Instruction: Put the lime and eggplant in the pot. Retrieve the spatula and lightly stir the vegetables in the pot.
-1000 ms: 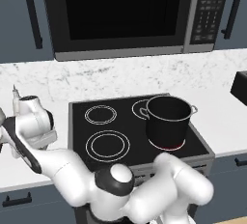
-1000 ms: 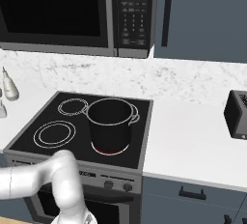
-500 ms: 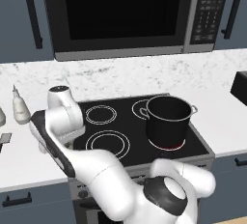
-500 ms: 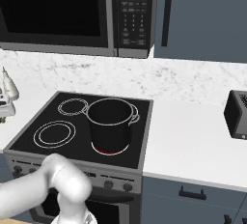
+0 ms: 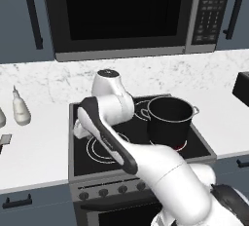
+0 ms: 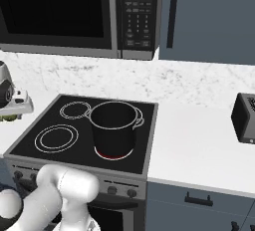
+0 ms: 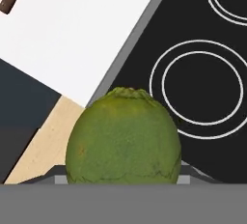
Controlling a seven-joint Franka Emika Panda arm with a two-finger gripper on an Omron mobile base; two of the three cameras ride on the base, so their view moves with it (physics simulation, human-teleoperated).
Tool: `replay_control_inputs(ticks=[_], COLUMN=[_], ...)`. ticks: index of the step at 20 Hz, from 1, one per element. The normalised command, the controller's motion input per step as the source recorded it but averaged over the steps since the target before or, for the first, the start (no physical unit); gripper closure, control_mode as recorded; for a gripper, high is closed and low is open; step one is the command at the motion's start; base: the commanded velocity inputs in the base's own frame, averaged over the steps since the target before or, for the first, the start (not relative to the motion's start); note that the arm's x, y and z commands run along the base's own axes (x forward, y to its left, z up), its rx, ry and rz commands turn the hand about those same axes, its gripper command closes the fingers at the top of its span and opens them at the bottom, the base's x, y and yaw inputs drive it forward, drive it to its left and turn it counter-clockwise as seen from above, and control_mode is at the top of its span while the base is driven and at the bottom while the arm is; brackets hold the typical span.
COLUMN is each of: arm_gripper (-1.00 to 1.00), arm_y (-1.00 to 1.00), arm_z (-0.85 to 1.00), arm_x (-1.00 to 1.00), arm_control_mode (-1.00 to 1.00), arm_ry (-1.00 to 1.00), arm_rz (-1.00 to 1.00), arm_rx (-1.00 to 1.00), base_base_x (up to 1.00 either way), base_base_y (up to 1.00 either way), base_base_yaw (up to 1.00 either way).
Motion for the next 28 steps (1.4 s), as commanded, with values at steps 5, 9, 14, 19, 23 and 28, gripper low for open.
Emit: replay_control_inputs(ticks=[5,9,14,19,23,28], arm_gripper=[1.0,1.0,1.0,1.0,1.0,1.0], arm_y=[-1.0,-1.0,-1.0,-1.0,-1.0,-0.94], arm_z=[0.57,0.38,0.06,-0.09,-0.06,-0.35], arm_x=[0.0,0.02,0.28,0.66,0.65,0.35], arm_control_mode=[-1.0,-1.0,-1.0,-1.0,-1.0,-1.0], arm_ry=[-0.01,0.04,0.08,0.0,0.0,0.0], arm_rz=[-0.18,-0.29,-0.22,-0.11,-0.09,-0.01], arm_rx=[0.08,0.03,-0.02,0.0,0.0,0.0], base_base_x=[0.0,0.0,0.0,0.0,0.0,0.0], base_base_y=[0.0,0.0,0.0,0.0,0.0,0.0], base_base_yaw=[0.0,0.0,0.0,0.0,0.0,0.0])
